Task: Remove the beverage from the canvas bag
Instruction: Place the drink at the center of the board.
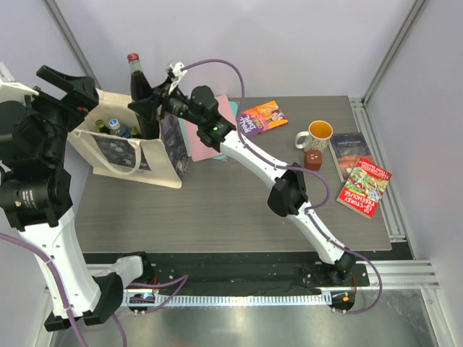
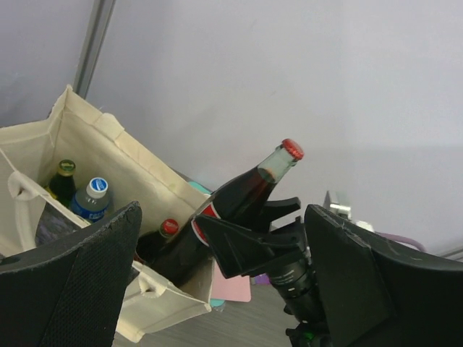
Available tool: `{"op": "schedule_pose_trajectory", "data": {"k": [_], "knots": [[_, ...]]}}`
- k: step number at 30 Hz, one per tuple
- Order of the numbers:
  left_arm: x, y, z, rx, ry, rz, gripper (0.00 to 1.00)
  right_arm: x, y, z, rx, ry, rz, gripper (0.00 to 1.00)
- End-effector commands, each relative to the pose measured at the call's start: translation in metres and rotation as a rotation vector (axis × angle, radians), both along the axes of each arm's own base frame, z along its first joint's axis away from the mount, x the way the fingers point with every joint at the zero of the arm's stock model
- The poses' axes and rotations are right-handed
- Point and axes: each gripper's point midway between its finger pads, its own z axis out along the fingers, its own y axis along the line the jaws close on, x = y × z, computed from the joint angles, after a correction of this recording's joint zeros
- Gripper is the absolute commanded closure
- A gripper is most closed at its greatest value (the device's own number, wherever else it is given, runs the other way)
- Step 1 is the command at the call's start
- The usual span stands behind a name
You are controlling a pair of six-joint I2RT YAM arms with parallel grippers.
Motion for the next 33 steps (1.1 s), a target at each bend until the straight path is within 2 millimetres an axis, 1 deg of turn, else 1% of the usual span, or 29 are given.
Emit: {"op": "schedule_pose_trajectory", "data": {"k": [1, 5, 10, 13, 16, 20, 22, 25, 26, 27, 28, 29, 30, 31, 32, 33], "knots": [[0.002, 0.004, -0.002, 0.023, -0.01, 0.019, 0.06, -0.109, -0.123, 0.253, 0.486, -0.377, 0.027, 0.99], [0.002, 0.003, -0.013, 0.016, 0.01, 0.014, 0.06, -0.111, -0.128, 0.258, 0.5, -0.38, 0.024, 0.98], [0.0, 0.002, -0.022, 0.018, 0.021, 0.009, 0.06, -0.12, -0.145, 0.277, 0.532, -0.419, 0.012, 0.99], [0.0, 0.001, -0.026, 0.016, 0.027, 0.005, 0.06, -0.122, -0.156, 0.285, 0.539, -0.431, 0.006, 0.99], [-0.001, 0.001, -0.03, 0.014, 0.031, 0.006, 0.07, -0.122, -0.162, 0.288, 0.533, -0.435, 0.0, 0.98], [0.001, 0.001, -0.038, 0.006, 0.045, 0.004, 0.07, -0.13, -0.174, 0.299, 0.53, -0.465, -0.001, 0.99], [0.0, 0.001, -0.04, 0.001, 0.047, 0.004, 0.06, -0.129, -0.176, 0.299, 0.511, -0.468, -0.006, 0.99], [-0.001, 0.0, -0.046, -0.009, 0.049, 0.004, 0.06, -0.123, -0.187, 0.3, 0.48, -0.468, -0.023, 0.99], [0.0, 0.001, -0.051, -0.011, 0.056, 0.006, 0.06, -0.117, -0.193, 0.3, 0.467, -0.472, -0.038, 0.98], [-0.002, 0.0, -0.051, -0.012, 0.053, 0.003, 0.06, -0.111, -0.192, 0.294, 0.44, -0.456, -0.043, 0.99], [-0.002, 0.0, -0.053, -0.014, 0.054, 0.004, 0.06, -0.115, -0.2, 0.299, 0.433, -0.467, -0.041, 0.98], [-0.002, 0.0, -0.057, -0.015, 0.06, 0.006, 0.06, -0.113, -0.204, 0.298, 0.418, -0.465, -0.048, 0.99], [-0.003, 0.0, -0.058, -0.015, 0.058, 0.004, 0.06, -0.099, -0.203, 0.286, 0.378, -0.443, -0.064, 0.99], [-0.004, 0.0, -0.059, -0.016, 0.058, 0.007, 0.06, -0.108, -0.214, 0.294, 0.374, -0.461, -0.068, 0.99], [-0.003, 0.0, -0.063, -0.017, 0.066, 0.007, 0.05, -0.104, -0.217, 0.29, 0.357, -0.453, -0.076, 0.98], [-0.003, 0.0, -0.065, -0.018, 0.069, 0.007, 0.05, -0.087, -0.216, 0.269, 0.308, -0.421, -0.095, 0.98]]}}
